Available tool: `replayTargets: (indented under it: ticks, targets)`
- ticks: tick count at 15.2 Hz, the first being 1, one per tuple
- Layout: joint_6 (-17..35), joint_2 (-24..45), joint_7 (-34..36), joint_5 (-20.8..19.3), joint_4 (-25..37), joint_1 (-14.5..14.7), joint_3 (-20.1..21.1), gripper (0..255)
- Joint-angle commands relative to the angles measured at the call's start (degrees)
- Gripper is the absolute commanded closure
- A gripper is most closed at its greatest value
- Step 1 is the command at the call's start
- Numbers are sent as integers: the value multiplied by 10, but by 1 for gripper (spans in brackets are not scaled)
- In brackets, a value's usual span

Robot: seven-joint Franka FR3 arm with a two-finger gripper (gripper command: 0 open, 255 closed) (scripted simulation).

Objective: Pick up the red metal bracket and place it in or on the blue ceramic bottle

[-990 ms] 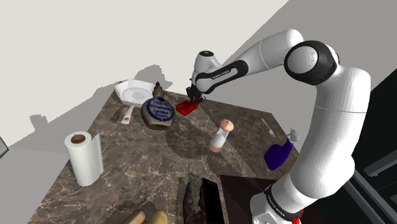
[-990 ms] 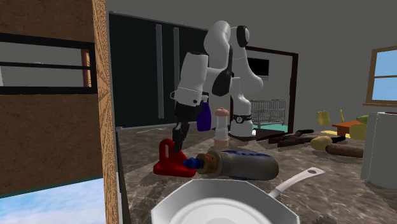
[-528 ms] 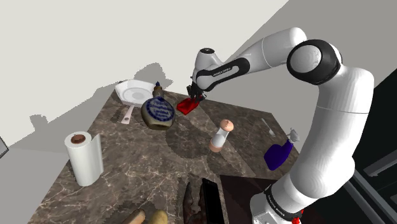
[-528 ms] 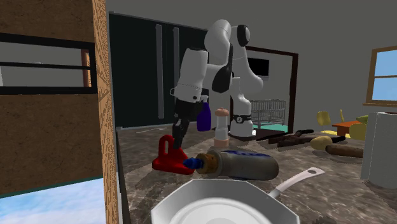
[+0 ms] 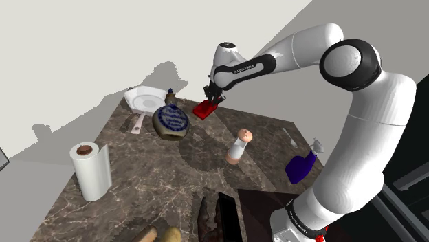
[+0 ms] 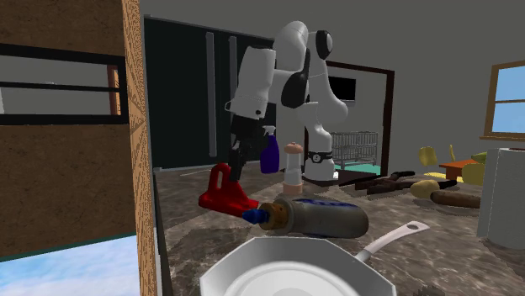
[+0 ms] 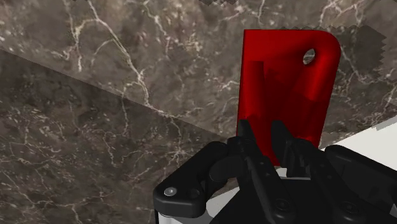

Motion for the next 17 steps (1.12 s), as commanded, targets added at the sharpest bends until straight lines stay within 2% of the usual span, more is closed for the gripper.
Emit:
replayTargets:
  ticks: [1, 17]
  targets:
    - [-12, -9, -5, 5, 4, -1, 2, 255]
    - [-110, -68, -42, 38, 47, -7, 15, 255]
